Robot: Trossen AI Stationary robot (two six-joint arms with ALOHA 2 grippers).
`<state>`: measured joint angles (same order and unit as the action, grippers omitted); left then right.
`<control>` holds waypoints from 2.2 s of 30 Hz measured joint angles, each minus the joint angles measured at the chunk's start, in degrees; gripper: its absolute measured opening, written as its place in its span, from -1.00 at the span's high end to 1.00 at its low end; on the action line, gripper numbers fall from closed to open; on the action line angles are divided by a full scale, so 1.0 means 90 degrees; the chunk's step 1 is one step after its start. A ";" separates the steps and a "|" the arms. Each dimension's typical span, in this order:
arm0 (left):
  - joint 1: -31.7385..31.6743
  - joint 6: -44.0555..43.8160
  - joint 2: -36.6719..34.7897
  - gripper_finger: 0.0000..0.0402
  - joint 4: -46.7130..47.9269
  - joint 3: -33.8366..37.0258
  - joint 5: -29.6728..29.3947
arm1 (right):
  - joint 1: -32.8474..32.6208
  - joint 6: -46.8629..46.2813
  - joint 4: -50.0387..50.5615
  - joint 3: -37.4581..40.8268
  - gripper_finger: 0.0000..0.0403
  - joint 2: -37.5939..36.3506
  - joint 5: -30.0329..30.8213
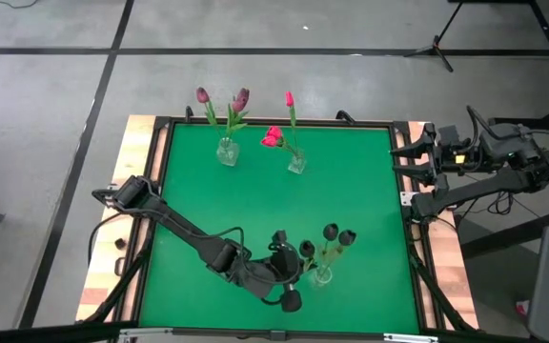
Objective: Sort flowers into vase by color
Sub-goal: Put the black tulip into the bottom transparent vase, then return to Home Position
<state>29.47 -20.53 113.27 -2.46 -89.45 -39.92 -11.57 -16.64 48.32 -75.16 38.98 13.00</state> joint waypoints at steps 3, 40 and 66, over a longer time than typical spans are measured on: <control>-0.0003 0.0007 0.0002 1.00 0.0002 0.0000 0.0179 | -0.0001 0.0000 0.0054 0.0000 -0.04 0.0000 0.0002; -0.0265 -0.1716 0.0000 0.40 -0.0007 0.0000 0.1224 | 0.0000 -0.0002 0.0185 0.0000 -0.04 -0.0001 -0.0399; 0.0218 -0.2544 -0.1812 0.40 0.2320 -0.0002 0.0532 | -0.0002 -0.0108 -0.0356 0.0005 -0.04 -0.0162 -0.0447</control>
<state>31.44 -43.43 96.96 18.42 -89.47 -35.14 -11.60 -17.62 45.12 -75.11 37.53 8.97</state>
